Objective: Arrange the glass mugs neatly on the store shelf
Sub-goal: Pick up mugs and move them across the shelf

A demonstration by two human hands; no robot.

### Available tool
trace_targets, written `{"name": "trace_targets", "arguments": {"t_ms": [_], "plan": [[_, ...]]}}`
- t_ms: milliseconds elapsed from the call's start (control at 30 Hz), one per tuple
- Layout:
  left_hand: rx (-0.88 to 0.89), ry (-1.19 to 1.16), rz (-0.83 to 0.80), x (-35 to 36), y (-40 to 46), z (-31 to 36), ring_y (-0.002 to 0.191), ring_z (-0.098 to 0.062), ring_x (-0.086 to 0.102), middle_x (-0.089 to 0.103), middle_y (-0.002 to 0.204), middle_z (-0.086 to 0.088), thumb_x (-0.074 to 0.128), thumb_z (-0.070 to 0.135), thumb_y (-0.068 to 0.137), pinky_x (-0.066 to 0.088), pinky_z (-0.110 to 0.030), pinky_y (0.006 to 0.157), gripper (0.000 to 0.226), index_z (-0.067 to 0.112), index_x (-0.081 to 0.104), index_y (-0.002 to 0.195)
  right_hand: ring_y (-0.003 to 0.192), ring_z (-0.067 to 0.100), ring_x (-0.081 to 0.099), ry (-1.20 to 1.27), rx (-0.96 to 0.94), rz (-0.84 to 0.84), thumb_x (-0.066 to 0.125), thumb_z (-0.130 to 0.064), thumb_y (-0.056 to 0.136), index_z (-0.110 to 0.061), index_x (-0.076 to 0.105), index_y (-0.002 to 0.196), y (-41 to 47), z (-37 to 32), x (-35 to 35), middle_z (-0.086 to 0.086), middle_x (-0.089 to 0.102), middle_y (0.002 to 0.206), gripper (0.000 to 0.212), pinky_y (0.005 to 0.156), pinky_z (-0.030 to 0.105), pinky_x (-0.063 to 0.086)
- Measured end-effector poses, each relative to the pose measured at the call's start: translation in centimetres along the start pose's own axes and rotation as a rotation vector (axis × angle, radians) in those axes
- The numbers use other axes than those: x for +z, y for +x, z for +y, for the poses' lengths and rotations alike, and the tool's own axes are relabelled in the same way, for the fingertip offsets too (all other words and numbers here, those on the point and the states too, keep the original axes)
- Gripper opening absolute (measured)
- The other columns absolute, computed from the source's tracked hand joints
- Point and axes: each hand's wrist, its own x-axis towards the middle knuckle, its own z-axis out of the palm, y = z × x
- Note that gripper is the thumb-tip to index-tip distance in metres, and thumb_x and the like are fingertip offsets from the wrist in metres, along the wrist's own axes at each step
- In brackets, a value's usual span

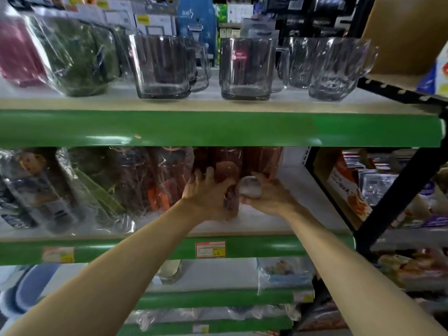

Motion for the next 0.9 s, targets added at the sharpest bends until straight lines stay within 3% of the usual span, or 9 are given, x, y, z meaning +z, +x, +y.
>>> {"name": "trace_targets", "arguments": {"t_ms": [100, 200, 233, 367, 467, 533, 600, 700, 900], "plan": [[0.024, -0.002, 0.036, 0.2, -0.6, 0.2, 0.129, -0.049, 0.033, 0.018, 0.151, -0.02, 0.066, 0.065, 0.075, 0.032, -0.054, 0.108, 0.084, 0.043, 0.028, 0.146, 0.131, 0.032, 0.048, 0.01, -0.01, -0.004, 0.076, -0.065, 0.07, -0.041, 0.026, 0.149, -0.8, -0.2, 0.0, 0.002, 0.039, 0.154, 0.097, 0.1, 0.041, 0.044], [0.037, -0.043, 0.088, 0.0, -1.6, 0.3, 0.127, -0.048, 0.034, 0.019, 0.151, -0.021, 0.068, 0.061, 0.075, 0.033, -0.054, 0.108, 0.082, 0.041, 0.031, 0.145, 0.102, 0.02, 0.055, 0.095, -0.025, 0.099, 0.08, -0.053, 0.073, -0.037, 0.039, 0.138, -2.7, -0.5, 0.5, -0.003, 0.049, 0.127, 0.079, 0.068, 0.02, 0.038], [0.049, -0.044, 0.108, -0.1, -2.2, 0.3, 0.128, -0.048, 0.033, 0.018, 0.152, -0.022, 0.067, 0.061, 0.075, 0.032, -0.055, 0.108, 0.081, 0.041, 0.03, 0.145, 0.1, 0.019, 0.055, 0.123, -0.025, 0.146, 0.08, -0.051, 0.073, -0.036, 0.041, 0.136, -3.7, -0.8, 0.6, -0.003, 0.046, 0.12, 0.075, 0.065, 0.019, 0.035], [0.145, 0.004, 0.183, -1.3, -5.9, 0.0, 0.135, -0.049, 0.027, 0.021, 0.155, -0.023, 0.064, 0.067, 0.075, 0.023, -0.055, 0.113, 0.088, 0.046, 0.021, 0.148, 0.103, 0.034, 0.062, 0.153, 0.033, 0.331, 0.073, -0.064, 0.067, -0.044, 0.036, 0.135, -7.5, -2.3, 0.4, 0.008, 0.045, 0.134, 0.08, 0.081, 0.04, 0.05], [0.174, 0.028, 0.207, -3.4, -9.9, -1.1, 0.138, -0.049, 0.025, 0.02, 0.157, -0.019, 0.063, 0.073, 0.072, 0.027, -0.06, 0.111, 0.093, 0.049, 0.018, 0.149, 0.118, 0.044, 0.052, 0.212, 0.04, 0.382, 0.076, -0.057, 0.07, -0.04, 0.03, 0.146, -11.5, -4.0, 0.0, 0.017, 0.037, 0.141, 0.091, 0.098, 0.052, 0.045], [0.163, 0.025, 0.198, -4.9, -12.9, -2.1, 0.138, -0.05, 0.025, 0.02, 0.157, -0.02, 0.061, 0.075, 0.07, 0.03, -0.063, 0.108, 0.096, 0.048, 0.016, 0.15, 0.118, 0.045, 0.053, 0.177, 0.047, 0.402, 0.076, -0.055, 0.073, -0.039, 0.028, 0.148, -14.7, -5.7, -0.3, 0.018, 0.035, 0.141, 0.091, 0.098, 0.049, 0.044], [0.148, 0.026, 0.206, -6.5, -16.0, -3.5, 0.136, -0.049, 0.03, 0.026, 0.154, -0.022, 0.057, 0.079, 0.068, 0.036, -0.061, 0.106, 0.098, 0.047, 0.014, 0.15, 0.111, 0.043, 0.057, 0.129, 0.059, 0.442, 0.072, -0.062, 0.072, -0.045, 0.025, 0.145, -17.5, -7.8, -0.4, 0.014, 0.036, 0.137, 0.088, 0.088, 0.043, 0.044], [0.127, 0.024, 0.263, -8.8, -20.7, -6.1, 0.127, -0.044, 0.038, 0.034, 0.148, -0.019, 0.049, 0.081, 0.063, 0.04, -0.055, 0.102, 0.098, 0.044, 0.016, 0.149, 0.108, 0.042, 0.058, 0.198, 0.037, 0.508, 0.064, -0.067, 0.071, -0.05, 0.021, 0.142, -21.3, -11.7, -0.7, 0.012, 0.037, 0.134, 0.085, 0.091, 0.049, 0.046], [0.044, -0.005, 0.384, -14.2, -27.7, -12.1, 0.131, -0.04, 0.038, 0.035, 0.151, -0.014, 0.055, 0.08, 0.07, 0.041, -0.053, 0.101, 0.092, 0.044, 0.021, 0.146, 0.118, 0.045, 0.051, 0.385, -0.019, 0.566, 0.06, -0.063, 0.078, -0.053, 0.018, 0.143, -26.1, -19.8, -3.2, 0.013, 0.037, 0.135, 0.078, 0.095, 0.051, 0.041]]}}
